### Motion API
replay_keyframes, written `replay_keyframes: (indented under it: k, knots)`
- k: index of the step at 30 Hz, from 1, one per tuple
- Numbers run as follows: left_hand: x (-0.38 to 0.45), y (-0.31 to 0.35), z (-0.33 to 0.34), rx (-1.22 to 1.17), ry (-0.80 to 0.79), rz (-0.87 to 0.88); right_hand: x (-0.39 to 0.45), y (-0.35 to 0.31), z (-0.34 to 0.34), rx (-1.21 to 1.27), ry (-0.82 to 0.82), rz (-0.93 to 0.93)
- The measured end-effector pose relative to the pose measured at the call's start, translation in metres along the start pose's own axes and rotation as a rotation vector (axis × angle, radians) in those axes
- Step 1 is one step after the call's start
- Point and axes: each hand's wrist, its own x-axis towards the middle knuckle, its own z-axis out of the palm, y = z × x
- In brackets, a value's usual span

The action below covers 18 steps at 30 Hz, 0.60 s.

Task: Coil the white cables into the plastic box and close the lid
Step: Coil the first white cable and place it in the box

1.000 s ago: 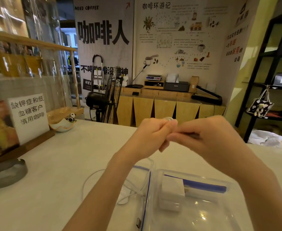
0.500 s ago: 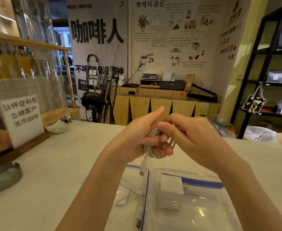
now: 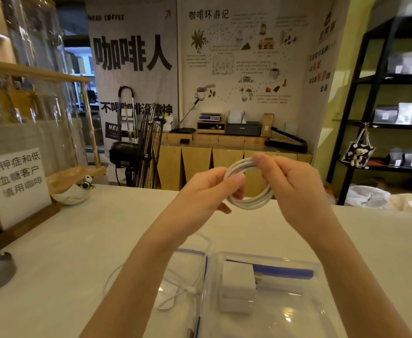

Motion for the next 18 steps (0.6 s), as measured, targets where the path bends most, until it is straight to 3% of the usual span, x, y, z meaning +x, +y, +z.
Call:
replay_keyframes:
  k: [3, 9, 15, 18]
  knots:
    - [0.001, -0.003, 0.004, 0.059, -0.012, 0.046, 0.0, 0.0, 0.0, 0.089, 0.041, 0.037]
    - [-0.002, -0.003, 0.005, -0.05, -0.007, 0.058, 0.0, -0.003, 0.004, 0.165, 0.053, 0.083]
    - [-0.002, -0.005, 0.011, 0.289, 0.2, 0.057, -0.004, -0.003, 0.001, -0.201, 0.055, 0.062]
    - [0.001, -0.009, 0.012, 0.37, 0.213, 0.014, -0.002, -0.003, -0.003, -0.132, -0.091, 0.103]
